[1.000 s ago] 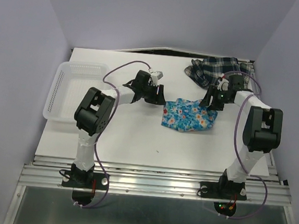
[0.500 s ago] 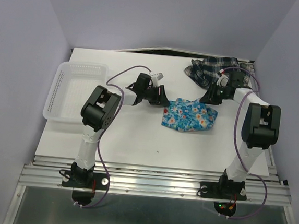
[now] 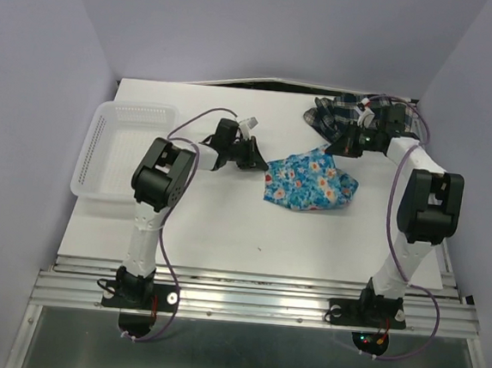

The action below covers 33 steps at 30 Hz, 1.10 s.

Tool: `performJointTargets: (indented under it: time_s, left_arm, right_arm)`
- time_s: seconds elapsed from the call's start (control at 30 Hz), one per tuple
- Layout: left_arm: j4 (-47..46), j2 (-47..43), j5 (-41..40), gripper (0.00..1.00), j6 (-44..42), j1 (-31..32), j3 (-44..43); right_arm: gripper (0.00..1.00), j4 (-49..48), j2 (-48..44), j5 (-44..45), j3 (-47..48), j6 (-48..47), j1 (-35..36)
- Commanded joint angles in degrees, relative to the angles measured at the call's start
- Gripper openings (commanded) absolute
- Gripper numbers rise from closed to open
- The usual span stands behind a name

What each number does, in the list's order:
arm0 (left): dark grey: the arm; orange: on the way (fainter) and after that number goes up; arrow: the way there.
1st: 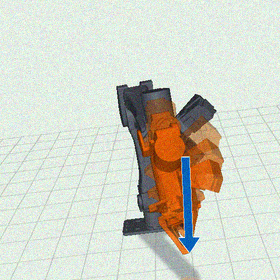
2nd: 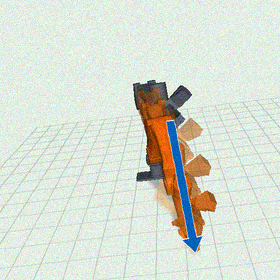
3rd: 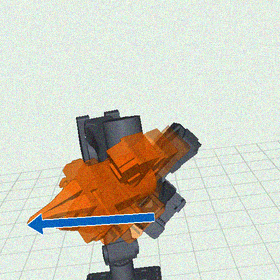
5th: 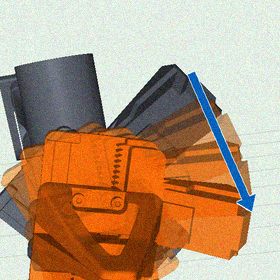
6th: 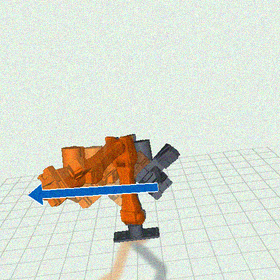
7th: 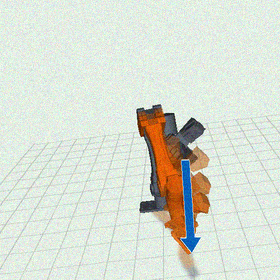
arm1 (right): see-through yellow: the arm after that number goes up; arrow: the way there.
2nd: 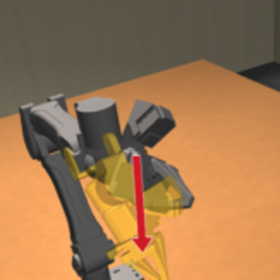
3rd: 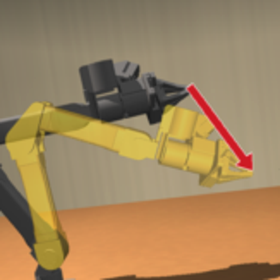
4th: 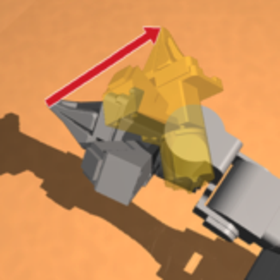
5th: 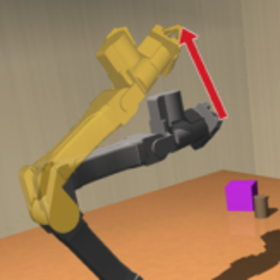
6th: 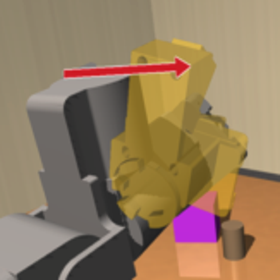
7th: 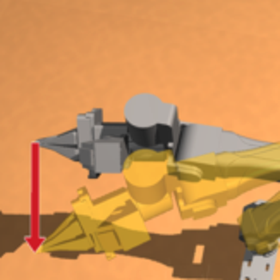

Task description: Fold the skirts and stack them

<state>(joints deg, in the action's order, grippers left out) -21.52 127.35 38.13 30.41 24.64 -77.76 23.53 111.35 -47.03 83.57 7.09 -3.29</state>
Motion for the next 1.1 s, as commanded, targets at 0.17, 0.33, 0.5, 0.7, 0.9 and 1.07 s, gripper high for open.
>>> performJointTargets:
  time_s: [0.17,0.33,0.5,0.7,0.9,1.07]
  left_arm:
    - [5.8,-18.5,2.2,0.00,-13.6,-2.9,5.8]
    - [20.0,-26.4,6.6,0.05,-20.5,-3.2,9.9]
    - [20.6,-38.6,8.9,0.52,-28.4,-10.0,20.7]
    - [23.4,-47.1,0.9,0.84,-25.5,-13.4,22.6]
    - [25.8,-49.7,0.1,0.83,-23.6,-13.7,24.7]
    - [34.5,-49.0,-9.6,0.77,-37.4,-5.1,22.0]
  right_arm:
    - [0.01,22.2,-15.1,-18.1,-6.3,-31.6,6.3]
    - [0.01,29.7,-21.6,-11.6,-16.0,-44.4,17.7]
    - [0.36,20.8,-28.5,-6.2,-23.7,-42.4,30.5]
    - [0.86,10.7,-30.8,0.0,-23.4,-31.4,34.6]
    - [0.84,11.1,-26.5,1.9,-13.2,-21.5,24.2]
    - [0.75,17.5,-17.8,14.1,-9.3,-29.3,17.5]
